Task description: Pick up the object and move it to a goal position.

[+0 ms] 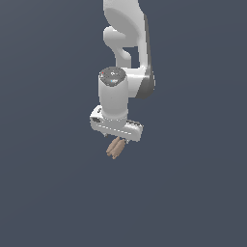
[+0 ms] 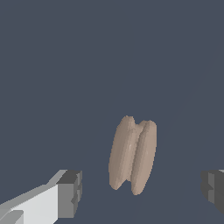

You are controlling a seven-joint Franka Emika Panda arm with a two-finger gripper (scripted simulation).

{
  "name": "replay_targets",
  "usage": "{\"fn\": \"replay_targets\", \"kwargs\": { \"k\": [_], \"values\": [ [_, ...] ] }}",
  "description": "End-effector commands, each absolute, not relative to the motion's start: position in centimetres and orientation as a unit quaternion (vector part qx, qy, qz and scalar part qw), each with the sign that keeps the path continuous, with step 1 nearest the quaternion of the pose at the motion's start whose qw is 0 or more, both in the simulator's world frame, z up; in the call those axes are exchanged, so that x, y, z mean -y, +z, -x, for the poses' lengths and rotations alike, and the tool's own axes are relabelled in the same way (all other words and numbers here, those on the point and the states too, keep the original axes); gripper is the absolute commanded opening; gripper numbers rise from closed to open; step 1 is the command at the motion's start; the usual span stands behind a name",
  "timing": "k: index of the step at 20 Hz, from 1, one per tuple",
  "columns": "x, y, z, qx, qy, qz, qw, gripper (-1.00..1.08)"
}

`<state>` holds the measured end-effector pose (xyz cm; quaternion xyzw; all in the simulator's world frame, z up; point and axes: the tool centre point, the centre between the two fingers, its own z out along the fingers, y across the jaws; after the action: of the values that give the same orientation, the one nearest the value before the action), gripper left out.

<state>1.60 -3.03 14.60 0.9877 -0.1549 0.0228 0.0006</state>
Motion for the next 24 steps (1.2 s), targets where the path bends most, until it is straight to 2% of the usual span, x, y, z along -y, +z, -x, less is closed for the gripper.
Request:
{"fn": "replay_targets", "kwargs": {
  "k": [1, 11, 19, 24],
  "values": [
    [3.2, 13.0, -1.3, 0.187, 0.016, -0.982, 0.000, 1.00],
    [3.7, 9.4, -0.3, 0.258, 0.001, -0.966, 0.000, 1.00],
    [3.7, 8.8, -0.2, 0.262, 0.000, -0.965, 0.000, 1.00],
    [3.7, 6.7, -0.1, 0.263, 0.000, -0.965, 0.000, 1.00]
  ]
}}
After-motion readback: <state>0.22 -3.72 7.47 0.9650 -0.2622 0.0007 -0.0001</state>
